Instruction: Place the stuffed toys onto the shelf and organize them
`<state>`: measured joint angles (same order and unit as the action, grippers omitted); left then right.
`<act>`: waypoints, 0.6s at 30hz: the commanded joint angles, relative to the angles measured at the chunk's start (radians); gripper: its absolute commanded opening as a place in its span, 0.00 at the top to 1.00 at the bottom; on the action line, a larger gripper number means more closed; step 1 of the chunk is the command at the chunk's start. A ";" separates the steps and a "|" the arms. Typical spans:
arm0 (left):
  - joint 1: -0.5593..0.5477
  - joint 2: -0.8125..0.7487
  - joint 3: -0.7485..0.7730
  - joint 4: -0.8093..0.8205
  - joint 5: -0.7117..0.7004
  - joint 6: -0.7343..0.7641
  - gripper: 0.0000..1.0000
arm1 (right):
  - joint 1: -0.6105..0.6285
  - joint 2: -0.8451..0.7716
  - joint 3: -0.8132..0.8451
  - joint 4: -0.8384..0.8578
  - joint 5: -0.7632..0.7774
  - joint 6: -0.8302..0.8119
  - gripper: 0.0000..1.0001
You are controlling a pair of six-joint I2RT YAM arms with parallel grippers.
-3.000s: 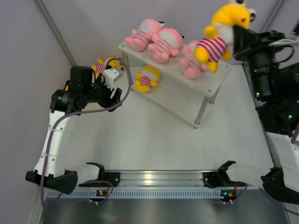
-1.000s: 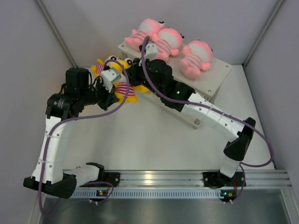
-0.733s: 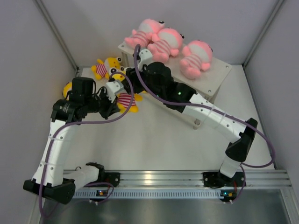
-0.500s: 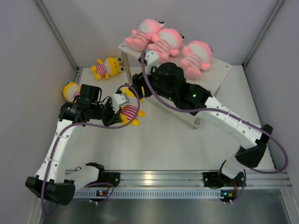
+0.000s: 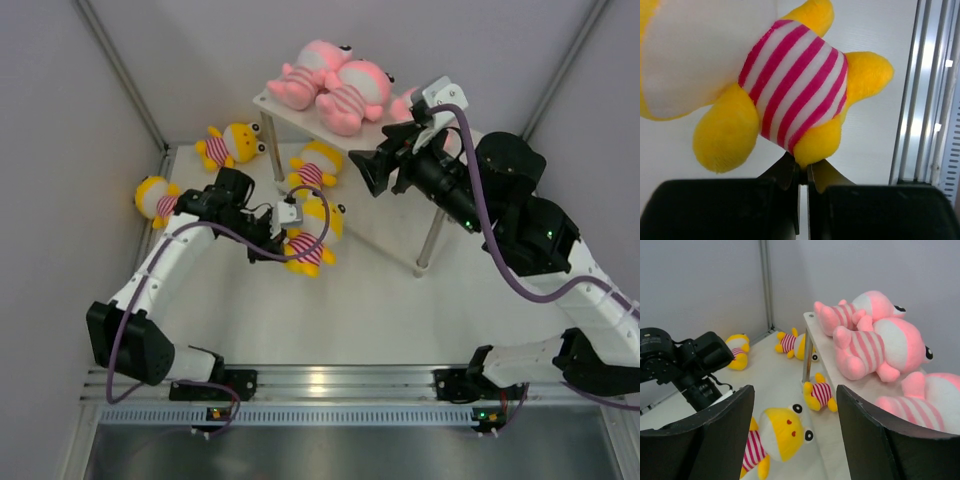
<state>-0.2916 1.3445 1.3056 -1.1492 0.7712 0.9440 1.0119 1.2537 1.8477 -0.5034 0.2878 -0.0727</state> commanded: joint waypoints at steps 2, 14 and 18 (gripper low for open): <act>-0.076 0.058 0.017 0.222 -0.048 -0.069 1.00 | 0.017 -0.022 -0.001 0.011 0.044 -0.073 0.34; -0.184 0.217 0.010 0.562 -0.079 -0.182 1.00 | 0.017 -0.074 -0.064 0.020 0.088 -0.084 0.35; -0.185 0.304 0.057 0.627 -0.090 -0.206 1.00 | 0.017 -0.089 -0.077 0.022 0.090 -0.069 0.35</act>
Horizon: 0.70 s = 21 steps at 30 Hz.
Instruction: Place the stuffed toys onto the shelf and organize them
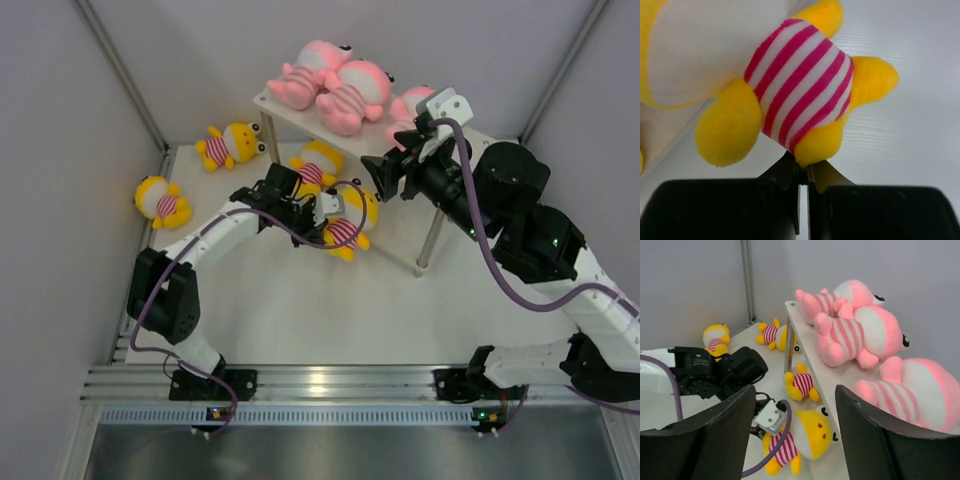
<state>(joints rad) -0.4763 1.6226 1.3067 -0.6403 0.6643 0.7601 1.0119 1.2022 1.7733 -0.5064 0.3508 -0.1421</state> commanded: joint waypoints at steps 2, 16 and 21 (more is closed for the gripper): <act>-0.001 0.040 0.062 0.171 0.021 -0.038 1.00 | 0.017 -0.041 -0.009 0.019 0.027 0.012 0.35; 0.005 0.206 0.177 0.212 -0.003 -0.039 0.99 | 0.017 -0.050 -0.048 0.020 0.028 0.033 0.35; 0.008 0.244 0.201 0.214 -0.021 -0.027 0.78 | 0.017 -0.056 -0.054 0.012 0.028 0.038 0.35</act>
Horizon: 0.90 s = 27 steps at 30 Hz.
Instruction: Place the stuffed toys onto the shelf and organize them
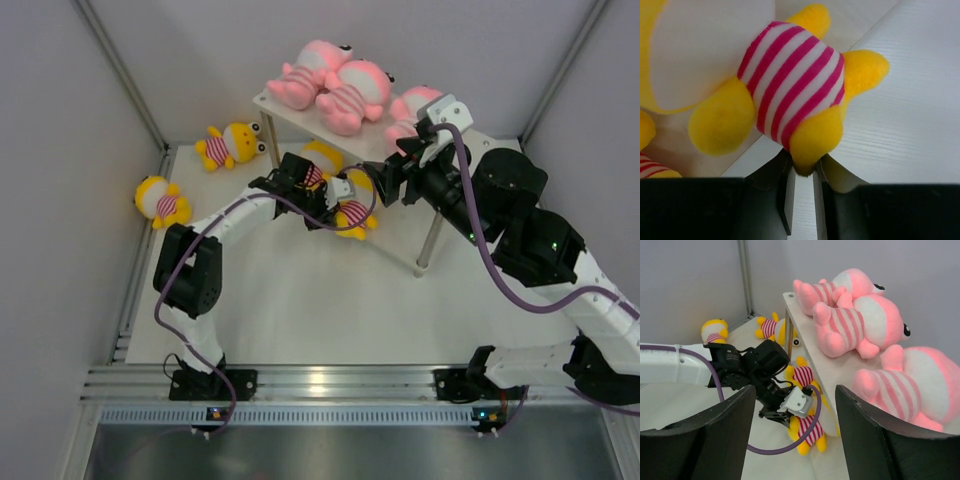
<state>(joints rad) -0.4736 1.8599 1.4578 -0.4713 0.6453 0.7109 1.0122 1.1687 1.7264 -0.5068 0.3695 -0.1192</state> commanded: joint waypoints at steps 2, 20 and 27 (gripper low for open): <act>0.009 0.013 0.067 0.045 -0.033 0.010 0.71 | 0.017 -0.026 -0.010 0.010 0.009 0.016 0.35; 0.024 0.059 0.082 0.160 -0.200 -0.137 0.50 | 0.019 -0.038 -0.047 0.028 -0.009 0.010 0.35; 0.026 0.050 0.082 0.172 -0.210 -0.153 0.50 | 0.017 -0.032 -0.045 0.030 -0.017 0.009 0.34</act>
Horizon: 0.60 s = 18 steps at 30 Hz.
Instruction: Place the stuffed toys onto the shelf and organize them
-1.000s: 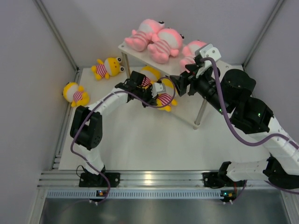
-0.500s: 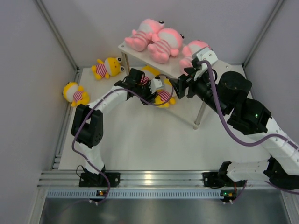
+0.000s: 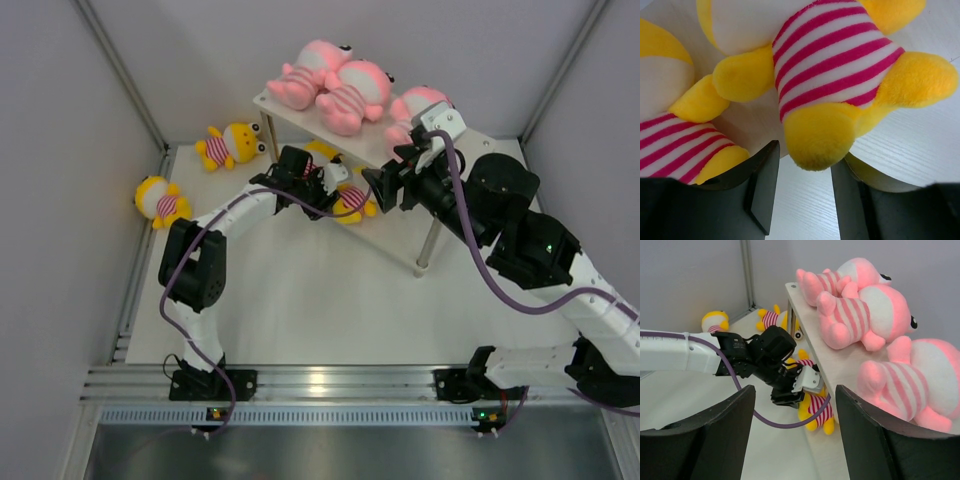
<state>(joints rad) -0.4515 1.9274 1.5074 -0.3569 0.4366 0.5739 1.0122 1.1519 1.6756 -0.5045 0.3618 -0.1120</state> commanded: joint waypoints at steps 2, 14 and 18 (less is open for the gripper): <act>0.004 -0.057 -0.002 0.056 0.016 -0.008 0.50 | 0.017 -0.017 0.004 0.023 -0.006 0.002 0.34; 0.004 -0.378 -0.207 -0.049 -0.119 -0.052 0.40 | 0.017 -0.038 -0.034 0.034 -0.014 -0.012 0.34; 0.010 -0.464 -0.211 -0.194 -0.212 -0.066 0.40 | 0.017 -0.046 -0.040 0.027 -0.024 -0.021 0.34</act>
<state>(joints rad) -0.4507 1.5379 1.3067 -0.4385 0.3138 0.5392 1.0122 1.1400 1.6424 -0.5034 0.3477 -0.1173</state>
